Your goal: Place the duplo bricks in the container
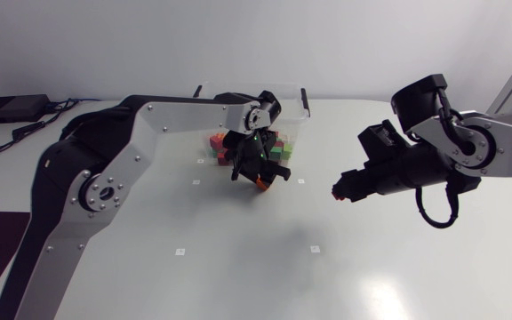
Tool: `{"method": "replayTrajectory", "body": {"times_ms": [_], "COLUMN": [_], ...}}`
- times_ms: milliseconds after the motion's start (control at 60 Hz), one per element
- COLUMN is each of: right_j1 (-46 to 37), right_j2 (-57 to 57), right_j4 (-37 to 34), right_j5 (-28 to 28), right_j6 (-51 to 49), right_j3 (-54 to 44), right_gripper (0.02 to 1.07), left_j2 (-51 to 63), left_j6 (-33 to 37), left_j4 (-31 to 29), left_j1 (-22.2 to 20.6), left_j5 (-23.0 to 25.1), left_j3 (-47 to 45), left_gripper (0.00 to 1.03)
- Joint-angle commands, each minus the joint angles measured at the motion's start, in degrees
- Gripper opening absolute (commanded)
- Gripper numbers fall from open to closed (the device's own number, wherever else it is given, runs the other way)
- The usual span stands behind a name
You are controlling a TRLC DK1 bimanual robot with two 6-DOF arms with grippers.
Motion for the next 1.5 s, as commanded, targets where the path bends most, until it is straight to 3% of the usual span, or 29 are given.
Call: {"method": "replayTrajectory", "body": {"times_ms": [0, 583, 950, 1483], "right_j1": [-0.3, 4.6, 8.1, 8.7], "right_j2": [-1.0, 4.8, 17.2, 32.9], "right_j4": [-0.8, -0.2, 7.2, 10.2], "right_j5": [0.0, 0.6, 2.5, 4.0], "right_j6": [-0.3, 2.7, 4.3, 5.1], "right_j3": [-0.3, 15.1, 26.0, 43.9], "right_gripper": [0.33, 0.33, 0.33, 0.34], "left_j2": [0.0, -31.0, -36.2, -37.2], "left_j6": [-1.4, -1.3, -1.4, -2.2], "left_j4": [-0.3, 8.8, 13.8, 26.7], "left_j1": [-0.3, 0.4, 3.8, 10.7], "left_j5": [-0.5, -0.4, -0.4, -0.4], "left_j3": [-2.0, -30.9, -29.4, -25.9], "left_gripper": [0.34, 0.34, 0.34, 0.34]}}
